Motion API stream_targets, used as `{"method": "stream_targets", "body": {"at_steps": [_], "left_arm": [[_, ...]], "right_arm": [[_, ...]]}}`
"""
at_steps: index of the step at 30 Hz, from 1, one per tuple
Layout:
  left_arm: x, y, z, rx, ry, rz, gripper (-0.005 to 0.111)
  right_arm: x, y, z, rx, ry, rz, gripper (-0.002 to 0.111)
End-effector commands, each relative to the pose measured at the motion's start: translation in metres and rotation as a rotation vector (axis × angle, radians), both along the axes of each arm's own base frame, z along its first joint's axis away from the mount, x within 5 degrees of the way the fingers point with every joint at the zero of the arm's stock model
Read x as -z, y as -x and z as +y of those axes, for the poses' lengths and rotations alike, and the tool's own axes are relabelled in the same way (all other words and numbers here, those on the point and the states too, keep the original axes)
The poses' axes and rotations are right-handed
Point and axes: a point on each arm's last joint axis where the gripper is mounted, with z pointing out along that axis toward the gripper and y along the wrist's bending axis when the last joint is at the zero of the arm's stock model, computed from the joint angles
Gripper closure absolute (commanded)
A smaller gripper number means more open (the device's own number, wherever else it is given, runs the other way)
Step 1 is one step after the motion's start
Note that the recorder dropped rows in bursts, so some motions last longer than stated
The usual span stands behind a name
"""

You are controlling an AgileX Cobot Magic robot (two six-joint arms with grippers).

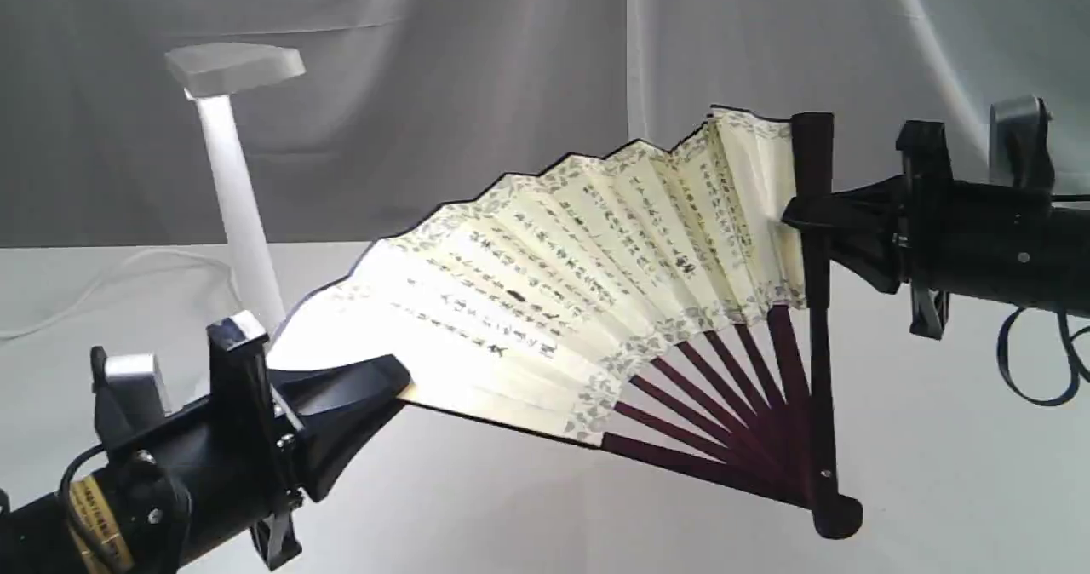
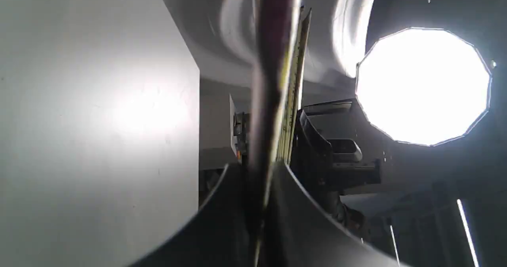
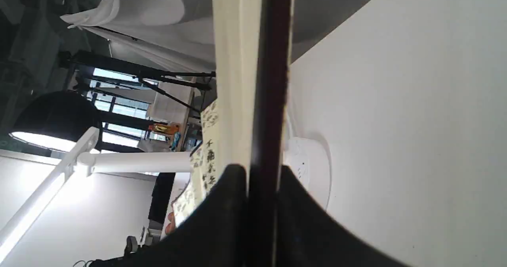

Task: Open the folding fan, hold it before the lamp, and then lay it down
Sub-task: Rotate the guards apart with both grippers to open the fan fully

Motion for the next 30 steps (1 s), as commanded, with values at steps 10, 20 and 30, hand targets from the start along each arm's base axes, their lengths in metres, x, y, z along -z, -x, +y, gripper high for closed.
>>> {"method": "stream_targets", "body": {"at_steps": [10, 20, 30], "left_arm": [[-0.031, 0.024, 0.019, -0.125, 0.01, -0.143, 0.107], [-0.033, 0.032, 0.018, -0.085, -0.016, -0.174, 0.107], [-0.034, 0.03, 0.021, -0.125, -0.024, -0.189, 0.089]], "right_arm": [[-0.003, 0.002, -0.003, -0.014, 0.014, -0.013, 0.108], [-0.008, 0.005, 0.001, -0.066, -0.046, -0.018, 0.108], [-0.009, 0.007, 0.002, -0.083, -0.061, -0.025, 0.108]]}}
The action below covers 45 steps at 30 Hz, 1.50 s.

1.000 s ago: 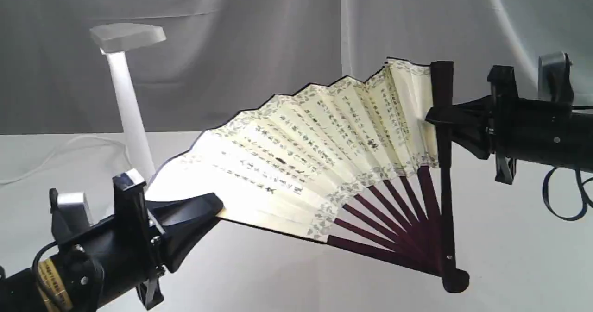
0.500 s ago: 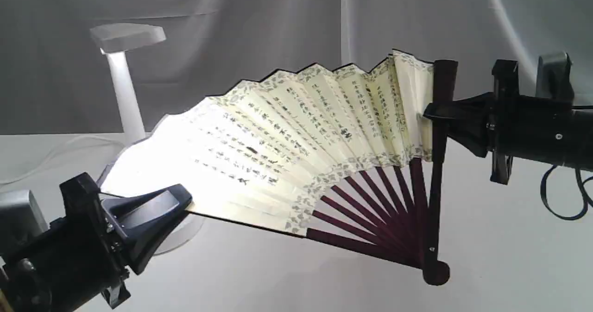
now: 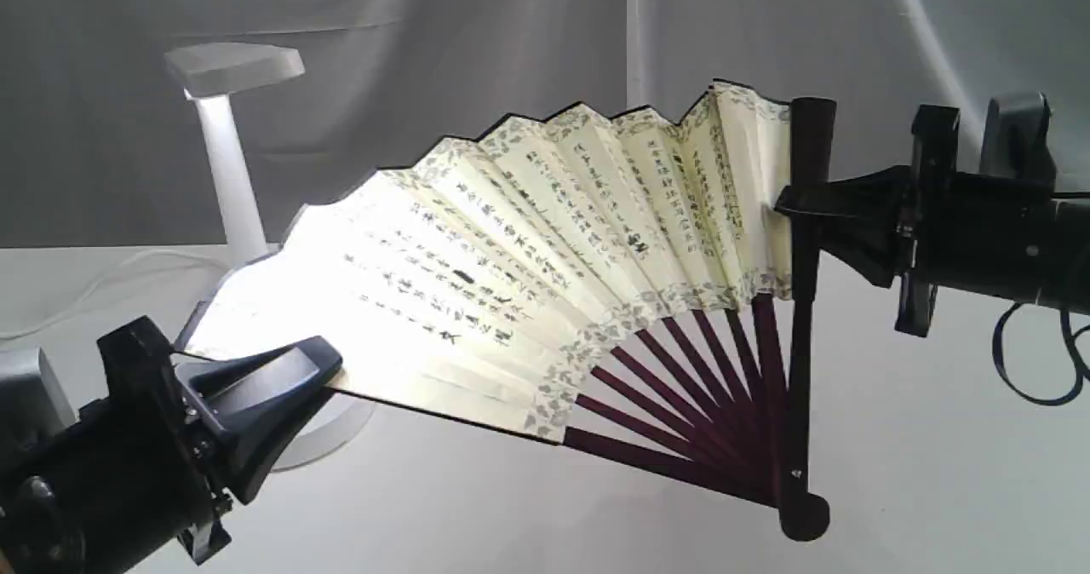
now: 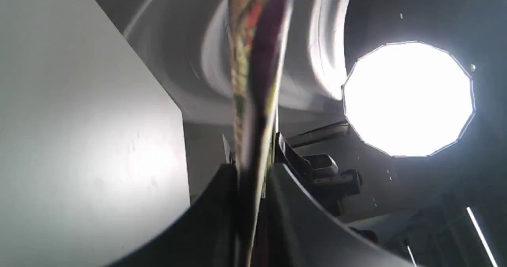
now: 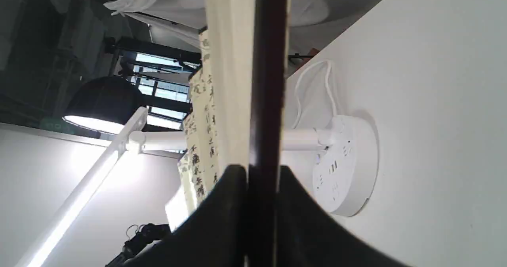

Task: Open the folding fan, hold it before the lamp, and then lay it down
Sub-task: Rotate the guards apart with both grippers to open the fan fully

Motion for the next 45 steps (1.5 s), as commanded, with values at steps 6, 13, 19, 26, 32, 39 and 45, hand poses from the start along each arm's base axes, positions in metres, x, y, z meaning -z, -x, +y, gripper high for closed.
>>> {"method": "stream_targets", "body": {"at_steps": [6, 13, 19, 26, 32, 39, 45], "left_arm": [[-0.007, -0.003, 0.005, -0.066, -0.001, -0.07, 0.076], [-0.007, -0.013, 0.005, -0.098, -0.052, -0.028, 0.065], [-0.002, -0.016, 0.011, -0.172, -0.069, 0.025, 0.065], [0.006, -0.02, 0.012, -0.188, -0.094, 0.074, 0.065], [0.011, -0.032, 0.006, -0.168, -0.09, 0.088, 0.065], [0.016, -0.037, -0.001, -0.1, -0.083, 0.098, 0.071], [0.021, -0.035, -0.002, -0.08, -0.118, 0.127, 0.106]], "right_arm": [[-0.003, 0.001, -0.002, -0.007, 0.007, 0.003, 0.108], [-0.003, 0.002, 0.012, -0.045, 0.0, 0.014, 0.108], [-0.003, 0.003, 0.02, -0.065, 0.0, 0.014, 0.108], [-0.003, 0.003, 0.02, -0.068, -0.006, 0.031, 0.108], [-0.002, 0.004, 0.021, -0.079, 0.007, 0.033, 0.108], [-0.001, 0.004, 0.021, -0.082, 0.015, 0.022, 0.108], [-0.001, 0.004, 0.021, -0.083, 0.02, 0.015, 0.108]]}}
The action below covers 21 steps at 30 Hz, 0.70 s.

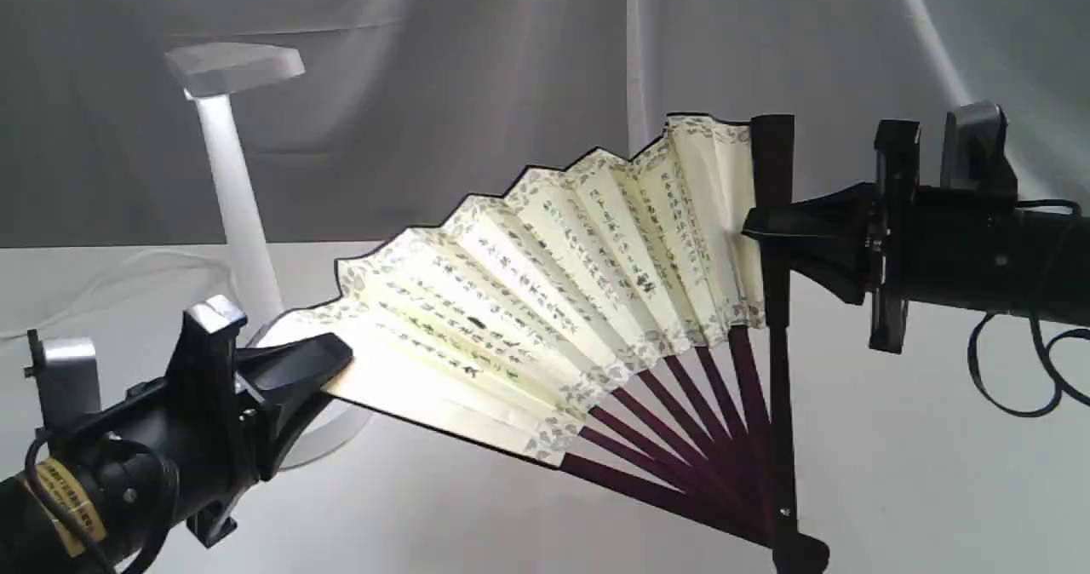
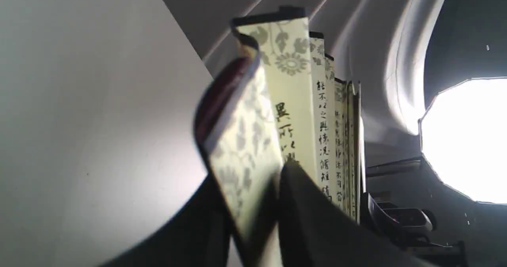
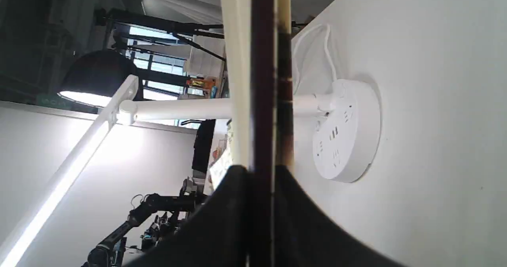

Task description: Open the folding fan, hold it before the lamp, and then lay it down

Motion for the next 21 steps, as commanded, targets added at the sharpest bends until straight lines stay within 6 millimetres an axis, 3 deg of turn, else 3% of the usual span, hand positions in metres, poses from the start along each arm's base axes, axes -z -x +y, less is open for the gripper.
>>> {"method": "stream_targets", "body": {"at_steps": [1, 10, 16, 21], "left_arm": [[0.0, 0.0, -0.001, 0.02, -0.013, -0.006, 0.107], [-0.007, 0.013, -0.001, 0.052, 0.122, -0.086, 0.107], [0.014, 0.04, 0.016, -0.057, 0.118, 0.031, 0.107], [0.015, 0.054, 0.023, -0.089, 0.098, 0.039, 0.107]], "right_arm": [[-0.004, 0.0, 0.001, -0.006, 0.004, -0.026, 0.108], [-0.006, -0.001, 0.0, 0.01, -0.01, -0.035, 0.108], [-0.006, -0.001, -0.001, 0.012, -0.01, -0.035, 0.108], [-0.006, -0.001, -0.001, 0.012, -0.01, -0.035, 0.108]]}}
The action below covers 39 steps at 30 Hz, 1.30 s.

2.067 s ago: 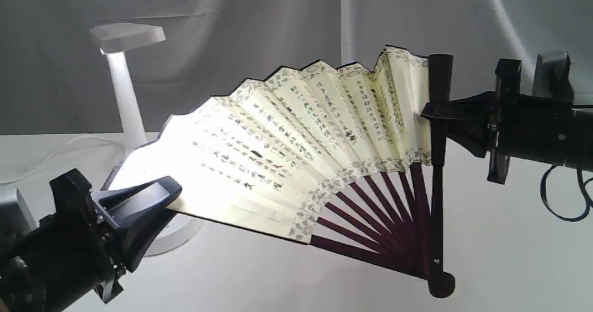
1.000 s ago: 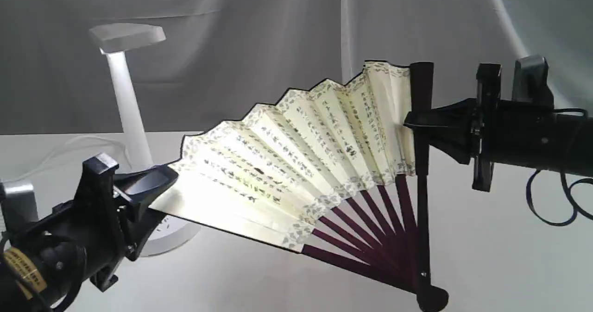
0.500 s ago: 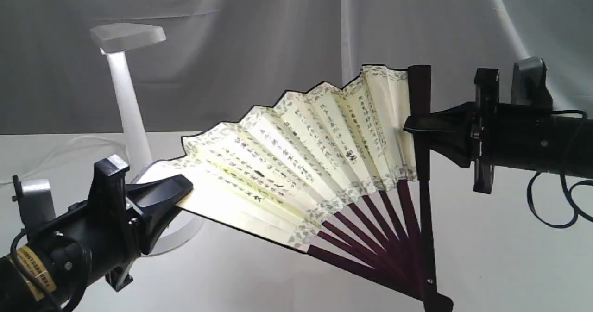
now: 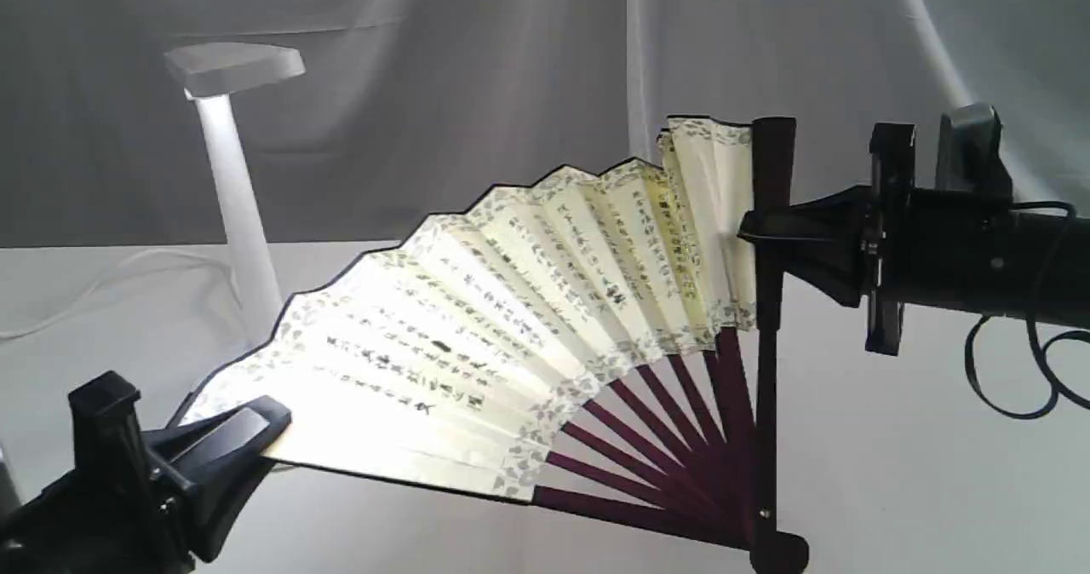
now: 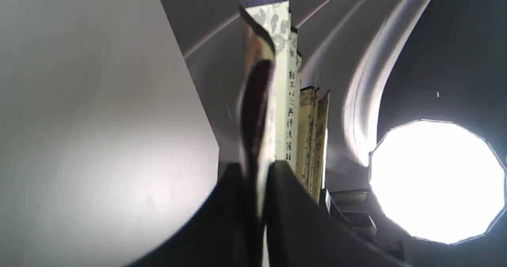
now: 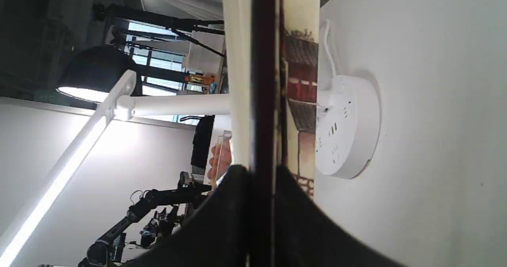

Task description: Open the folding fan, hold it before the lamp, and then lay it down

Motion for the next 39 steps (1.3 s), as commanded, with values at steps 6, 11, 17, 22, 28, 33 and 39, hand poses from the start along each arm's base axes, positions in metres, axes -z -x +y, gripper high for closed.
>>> {"method": "stream_targets", "body": {"at_steps": [6, 11, 17, 22, 28, 33, 39], "left_arm": [[-0.014, 0.014, 0.007, -0.021, -0.028, -0.061, 0.107], [-0.028, 0.019, 0.008, -0.019, -0.006, -0.128, 0.107], [-0.032, 0.034, 0.015, -0.052, 0.012, -0.143, 0.107], [-0.029, 0.046, 0.022, -0.09, 0.018, -0.131, 0.107], [-0.033, 0.048, 0.023, -0.093, 0.012, -0.163, 0.107], [-0.033, 0.048, 0.023, -0.093, 0.01, -0.163, 0.107], [-0.033, 0.048, 0.023, -0.093, 0.01, -0.163, 0.107]], "right_arm": [[-0.006, -0.001, -0.001, 0.012, -0.011, -0.031, 0.108], [-0.006, -0.001, -0.001, 0.015, -0.009, -0.031, 0.108], [-0.003, -0.004, -0.005, 0.051, 0.018, -0.02, 0.108], [-0.003, -0.005, -0.022, 0.104, 0.024, -0.017, 0.108], [-0.004, -0.005, -0.035, 0.128, 0.013, -0.022, 0.108], [-0.004, -0.004, -0.053, 0.172, 0.008, -0.024, 0.108], [-0.005, -0.001, -0.076, 0.217, 0.003, -0.026, 0.108]]}}
